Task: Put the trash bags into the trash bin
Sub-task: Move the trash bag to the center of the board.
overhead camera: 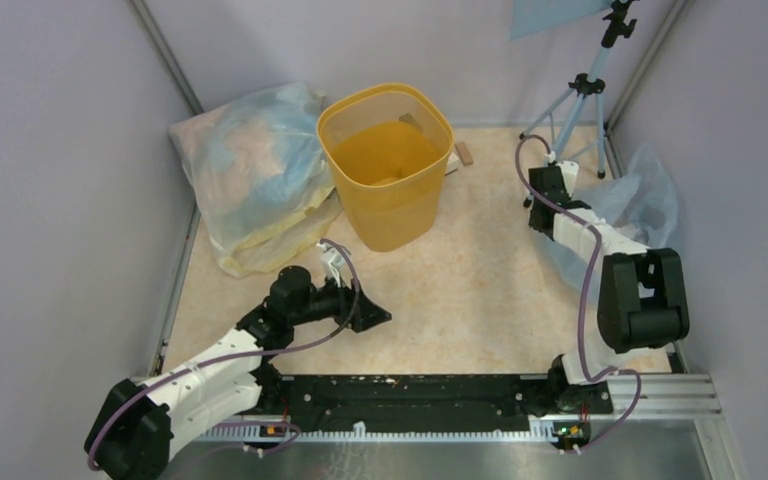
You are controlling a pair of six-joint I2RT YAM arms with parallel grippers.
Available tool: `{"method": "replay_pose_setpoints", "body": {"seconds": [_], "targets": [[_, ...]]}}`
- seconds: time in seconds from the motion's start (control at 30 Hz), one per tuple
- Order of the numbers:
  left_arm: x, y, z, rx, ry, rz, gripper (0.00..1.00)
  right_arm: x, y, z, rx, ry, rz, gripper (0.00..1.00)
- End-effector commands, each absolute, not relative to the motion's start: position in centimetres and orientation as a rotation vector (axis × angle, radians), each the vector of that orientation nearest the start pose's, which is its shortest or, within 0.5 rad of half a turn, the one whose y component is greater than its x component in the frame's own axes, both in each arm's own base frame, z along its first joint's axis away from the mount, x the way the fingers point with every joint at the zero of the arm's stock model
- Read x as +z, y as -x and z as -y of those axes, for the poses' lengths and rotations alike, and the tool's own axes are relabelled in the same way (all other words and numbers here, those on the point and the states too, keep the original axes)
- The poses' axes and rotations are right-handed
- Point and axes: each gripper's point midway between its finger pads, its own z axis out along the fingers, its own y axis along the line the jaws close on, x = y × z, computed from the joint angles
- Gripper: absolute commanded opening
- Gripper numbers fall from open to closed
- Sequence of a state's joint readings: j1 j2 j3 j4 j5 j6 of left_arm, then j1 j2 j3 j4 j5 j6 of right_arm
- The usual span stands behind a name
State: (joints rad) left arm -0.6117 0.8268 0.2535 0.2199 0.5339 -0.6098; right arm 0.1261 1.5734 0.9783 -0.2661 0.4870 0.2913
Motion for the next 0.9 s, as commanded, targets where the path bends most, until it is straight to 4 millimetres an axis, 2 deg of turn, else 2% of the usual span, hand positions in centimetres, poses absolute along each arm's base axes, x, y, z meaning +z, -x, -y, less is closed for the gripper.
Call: {"method": "replay_pose_setpoints", "body": {"seconds": [0.0, 0.1, 0.2, 0.3, 0.4, 0.47, 0.5, 0.57, 0.63, 0.67, 0.73, 0.87], "targets": [[13.2, -15.8, 24.6, -1.288, -0.432, -2.022, 0.87, 10.3, -38.9, -0.3, -0.375, -0.329, -2.279, 0.00], [13.4, -15.9, 24.7, -1.294, -0.429, -2.020, 0.87, 11.1, -37.2, -4.3, -0.250, -0.231, -2.308, 0.00], [13.7, -15.8, 24.9, -1.305, -0.438, -2.013, 0.87, 12.7, -34.4, -10.9, -0.040, -0.057, -2.306, 0.00], [13.8, -15.8, 25.1, -1.321, -0.447, -2.004, 0.88, 14.2, -31.2, -16.7, 0.099, 0.096, -2.286, 0.00], [13.9, -15.7, 25.3, -1.343, -0.449, -1.998, 0.88, 16.7, -27.7, -23.6, 0.311, 0.333, -2.208, 0.00], [13.8, -15.6, 25.4, -1.359, -0.443, -1.996, 0.88, 18.6, -25.2, -27.4, 0.458, 0.471, -2.149, 0.00], [13.9, -15.6, 25.5, -1.369, -0.442, -1.987, 0.88, 19.5, -24.2, -28.6, 0.520, 0.516, -2.120, 0.01], [13.9, -15.5, 25.6, -1.384, -0.438, -1.981, 0.89, 21.1, -22.7, -29.6, 0.616, 0.558, -2.078, 0.14], [14.0, -15.4, 25.8, -1.399, -0.436, -1.966, 0.89, 22.1, -22.2, -29.0, 0.644, 0.536, -2.051, 0.46], [14.1, -15.4, 25.8, -1.404, -0.432, -1.953, 0.90, 22.4, -22.1, -28.2, 0.629, 0.505, -2.047, 0.59], [14.3, -15.4, 25.9, -1.416, -0.425, -1.932, 0.92, 22.7, -22.1, -26.2, 0.572, 0.442, -2.043, 0.68], [14.7, -15.5, 26.4, -1.439, -0.421, -1.890, 0.95, 22.3, -21.6, -22.2, 0.469, 0.334, -2.054, 0.71]]}}
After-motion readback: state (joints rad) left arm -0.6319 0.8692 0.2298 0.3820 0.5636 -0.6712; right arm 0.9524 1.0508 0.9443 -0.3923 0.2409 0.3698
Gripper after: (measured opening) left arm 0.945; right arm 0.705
